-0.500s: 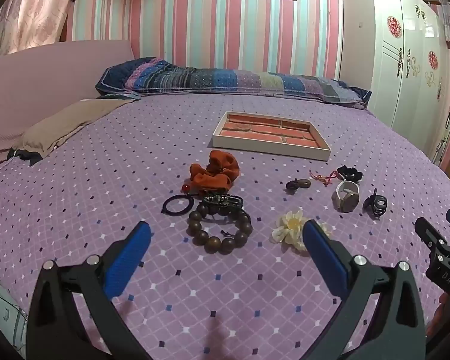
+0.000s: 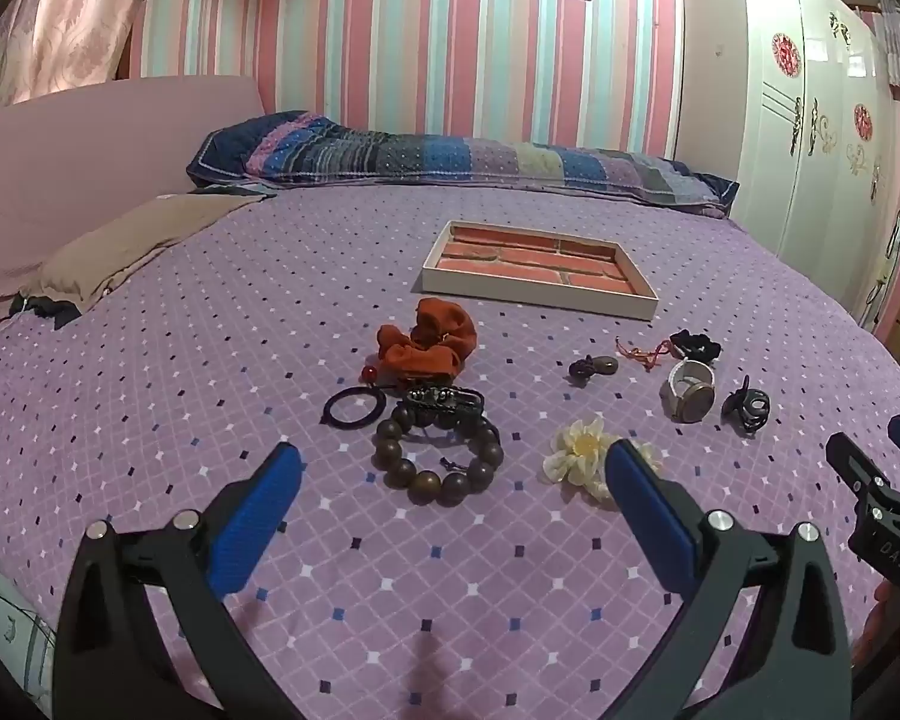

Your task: Organize jewelry

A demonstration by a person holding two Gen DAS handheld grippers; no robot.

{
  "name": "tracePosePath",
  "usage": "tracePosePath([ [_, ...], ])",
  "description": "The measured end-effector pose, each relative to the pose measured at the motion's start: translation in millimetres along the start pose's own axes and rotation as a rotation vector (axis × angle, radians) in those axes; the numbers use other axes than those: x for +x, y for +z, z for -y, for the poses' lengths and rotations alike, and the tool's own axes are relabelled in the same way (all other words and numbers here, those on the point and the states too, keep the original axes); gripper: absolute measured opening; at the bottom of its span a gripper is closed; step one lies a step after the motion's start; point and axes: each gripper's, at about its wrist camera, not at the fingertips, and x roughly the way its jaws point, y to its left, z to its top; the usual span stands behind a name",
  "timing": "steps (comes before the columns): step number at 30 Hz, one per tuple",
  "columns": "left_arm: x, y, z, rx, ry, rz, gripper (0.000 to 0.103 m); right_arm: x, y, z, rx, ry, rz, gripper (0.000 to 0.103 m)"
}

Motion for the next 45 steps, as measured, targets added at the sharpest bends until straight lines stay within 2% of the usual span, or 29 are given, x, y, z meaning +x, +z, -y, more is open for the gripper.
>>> tracePosePath([
  [45,3.2,-1.2,-8.5,-0.007,-0.001,-0.008,0.099,-2.3,1.5,1.5,-0.025,-0.026,0.035,0.099],
])
